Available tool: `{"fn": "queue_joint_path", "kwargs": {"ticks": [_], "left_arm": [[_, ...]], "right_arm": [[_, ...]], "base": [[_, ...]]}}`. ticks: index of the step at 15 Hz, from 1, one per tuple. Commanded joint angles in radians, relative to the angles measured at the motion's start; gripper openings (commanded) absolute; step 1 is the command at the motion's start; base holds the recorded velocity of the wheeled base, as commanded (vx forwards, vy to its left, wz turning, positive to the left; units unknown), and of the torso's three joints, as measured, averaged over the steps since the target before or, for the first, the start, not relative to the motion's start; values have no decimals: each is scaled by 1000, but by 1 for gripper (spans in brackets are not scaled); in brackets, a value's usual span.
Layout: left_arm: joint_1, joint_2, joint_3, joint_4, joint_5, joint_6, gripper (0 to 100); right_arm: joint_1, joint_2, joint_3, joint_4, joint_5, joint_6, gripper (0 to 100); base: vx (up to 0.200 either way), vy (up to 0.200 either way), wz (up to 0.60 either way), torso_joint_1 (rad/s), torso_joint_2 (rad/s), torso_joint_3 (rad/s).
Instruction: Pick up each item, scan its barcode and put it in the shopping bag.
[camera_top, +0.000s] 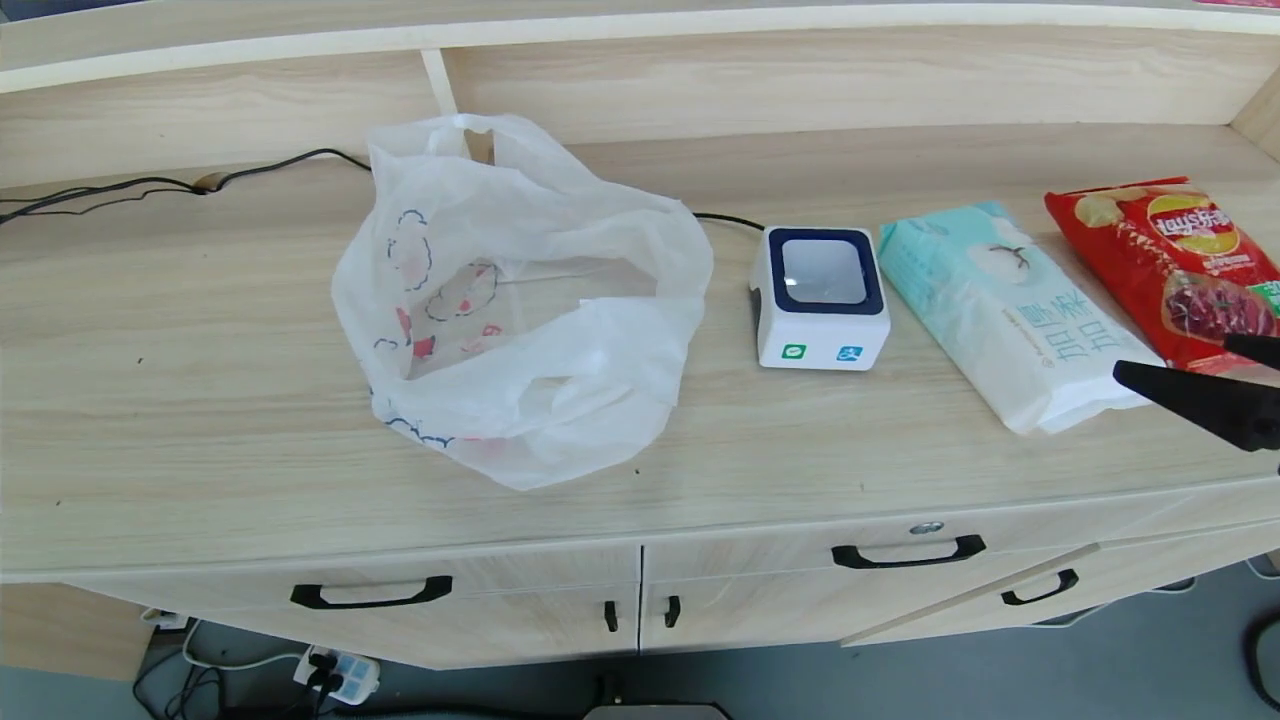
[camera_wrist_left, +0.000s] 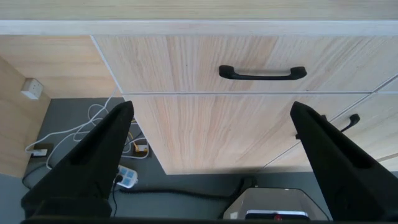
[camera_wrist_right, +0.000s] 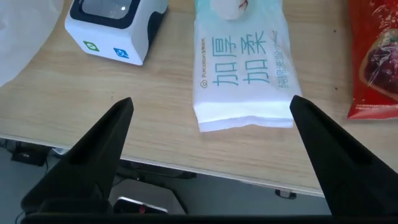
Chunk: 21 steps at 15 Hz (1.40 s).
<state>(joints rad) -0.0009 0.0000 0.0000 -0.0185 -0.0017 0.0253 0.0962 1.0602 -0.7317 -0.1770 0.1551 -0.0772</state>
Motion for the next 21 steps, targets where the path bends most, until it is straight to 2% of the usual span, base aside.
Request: {"fn": "queue_joint_path", "kwargs": {"ticks": [1, 7, 12, 14, 21], "left_arm": [[-1, 0, 0, 0, 0, 1, 100], [-1, 2, 0, 0, 0, -1, 100], [-1, 2, 0, -1, 0, -2, 100], [-1, 0, 0, -1, 0, -2, 100], [-1, 2, 0, -1, 0, -2, 100]], "right_arm": [[4, 37, 9, -30, 1, 4, 100], [-35, 208, -101, -71, 89, -4, 100], [-135, 356, -232, -64, 219, -73, 100], [-168, 408, -272, -62, 231, -105, 100], [-151, 518, -367, -59, 253, -147, 100]], "base": [[0, 0, 0, 0, 0, 0], [0, 0, 0, 0, 0, 0], [0, 0, 0, 0, 0, 0], [0, 0, 0, 0, 0, 0], [0, 0, 0, 0, 0, 0]]}}
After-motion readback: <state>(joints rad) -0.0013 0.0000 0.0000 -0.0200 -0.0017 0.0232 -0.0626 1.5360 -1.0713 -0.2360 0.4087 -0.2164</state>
